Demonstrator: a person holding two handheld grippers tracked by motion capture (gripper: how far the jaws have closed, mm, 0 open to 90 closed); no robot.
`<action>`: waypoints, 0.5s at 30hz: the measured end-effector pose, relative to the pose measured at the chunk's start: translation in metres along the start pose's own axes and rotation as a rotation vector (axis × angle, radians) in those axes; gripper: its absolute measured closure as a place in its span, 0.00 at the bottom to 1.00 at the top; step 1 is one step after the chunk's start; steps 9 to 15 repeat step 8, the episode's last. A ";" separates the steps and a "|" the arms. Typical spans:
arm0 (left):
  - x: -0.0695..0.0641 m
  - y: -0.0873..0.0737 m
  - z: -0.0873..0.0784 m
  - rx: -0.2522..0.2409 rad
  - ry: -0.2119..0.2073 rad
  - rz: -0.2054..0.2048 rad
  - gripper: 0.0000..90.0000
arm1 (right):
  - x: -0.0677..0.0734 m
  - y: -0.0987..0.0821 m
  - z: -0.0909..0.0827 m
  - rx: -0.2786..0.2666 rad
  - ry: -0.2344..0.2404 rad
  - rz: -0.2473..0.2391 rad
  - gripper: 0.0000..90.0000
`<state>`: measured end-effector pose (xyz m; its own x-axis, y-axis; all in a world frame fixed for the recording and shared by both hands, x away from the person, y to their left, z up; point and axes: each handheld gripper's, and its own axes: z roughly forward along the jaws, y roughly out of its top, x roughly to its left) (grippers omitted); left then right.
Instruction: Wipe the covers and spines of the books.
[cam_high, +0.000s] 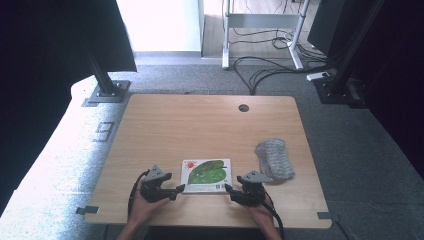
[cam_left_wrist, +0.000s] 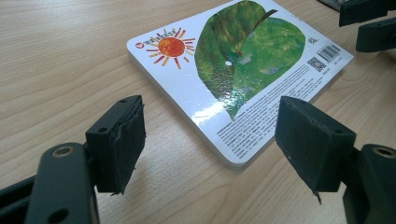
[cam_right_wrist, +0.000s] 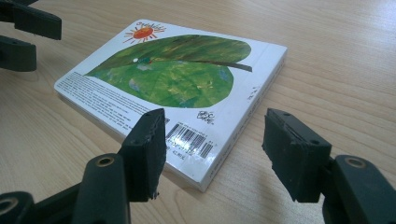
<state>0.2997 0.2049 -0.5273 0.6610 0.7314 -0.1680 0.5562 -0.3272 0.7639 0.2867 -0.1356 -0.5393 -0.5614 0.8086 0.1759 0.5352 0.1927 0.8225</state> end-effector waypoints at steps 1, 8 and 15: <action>0.000 0.000 0.000 0.003 0.000 -0.001 0.28 | 0.000 0.000 0.000 -0.003 0.000 0.003 0.43; -0.001 0.000 0.003 0.015 -0.003 0.005 0.28 | -0.002 0.001 -0.002 -0.018 -0.007 -0.001 0.43; -0.001 0.000 0.003 0.015 -0.003 0.005 0.28 | -0.002 0.001 -0.002 -0.018 -0.007 -0.001 0.43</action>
